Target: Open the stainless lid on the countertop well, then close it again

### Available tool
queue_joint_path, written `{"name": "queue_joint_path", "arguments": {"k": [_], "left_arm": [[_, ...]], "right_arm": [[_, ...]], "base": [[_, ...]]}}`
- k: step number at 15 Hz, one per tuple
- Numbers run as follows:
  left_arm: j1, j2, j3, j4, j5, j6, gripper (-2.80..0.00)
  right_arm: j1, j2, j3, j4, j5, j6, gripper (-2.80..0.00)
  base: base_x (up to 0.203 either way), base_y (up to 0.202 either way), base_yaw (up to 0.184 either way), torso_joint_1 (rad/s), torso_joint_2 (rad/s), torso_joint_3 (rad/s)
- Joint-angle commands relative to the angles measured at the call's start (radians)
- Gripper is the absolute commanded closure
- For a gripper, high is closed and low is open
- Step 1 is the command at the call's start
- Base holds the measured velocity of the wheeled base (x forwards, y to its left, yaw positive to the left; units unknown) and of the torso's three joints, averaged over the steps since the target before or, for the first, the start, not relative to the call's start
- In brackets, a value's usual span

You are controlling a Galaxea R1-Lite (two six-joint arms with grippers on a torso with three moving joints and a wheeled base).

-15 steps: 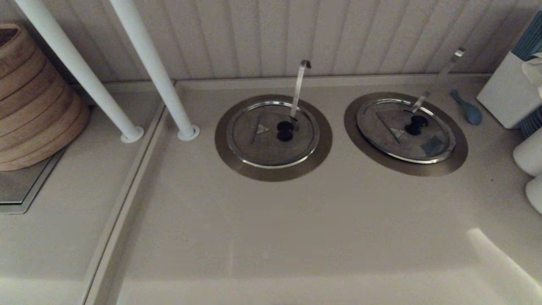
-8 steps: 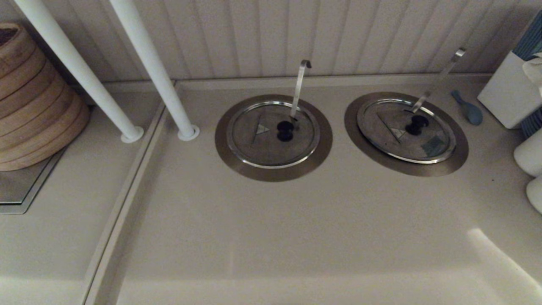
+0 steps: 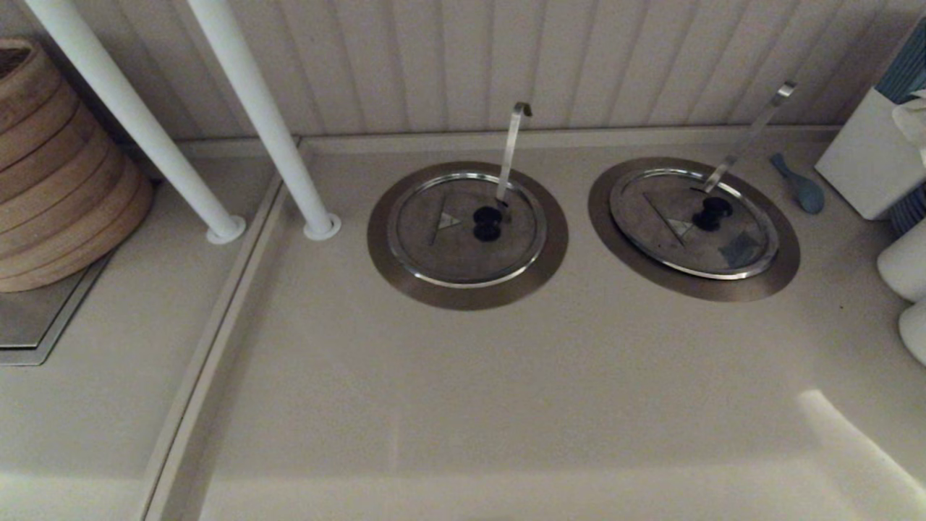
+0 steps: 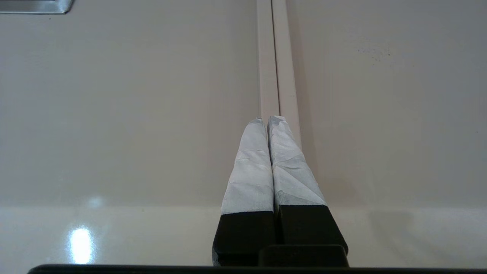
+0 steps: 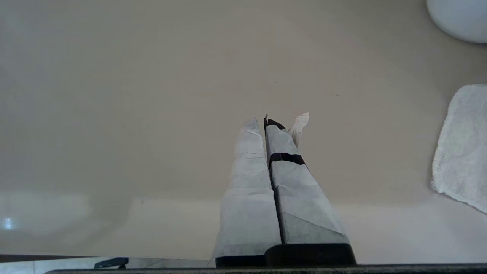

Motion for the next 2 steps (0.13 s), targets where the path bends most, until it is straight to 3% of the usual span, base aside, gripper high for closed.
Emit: {"name": "queue_joint_path", "arguments": {"k": [1, 2], "left_arm": [[0.000, 0.000, 0.000, 0.000, 0.000, -0.001, 0.00], [0.000, 0.000, 0.000, 0.000, 0.000, -0.001, 0.00]], "right_arm": [[0.000, 0.003, 0.000, -0.001, -0.005, 0.019, 0.00], [0.000, 0.003, 0.000, -0.001, -0.007, 0.030, 0.00]], "base": [[0.000, 0.000, 0.000, 0.000, 0.00, 0.000], [0.000, 0.000, 0.000, 0.000, 0.00, 0.000]]}}
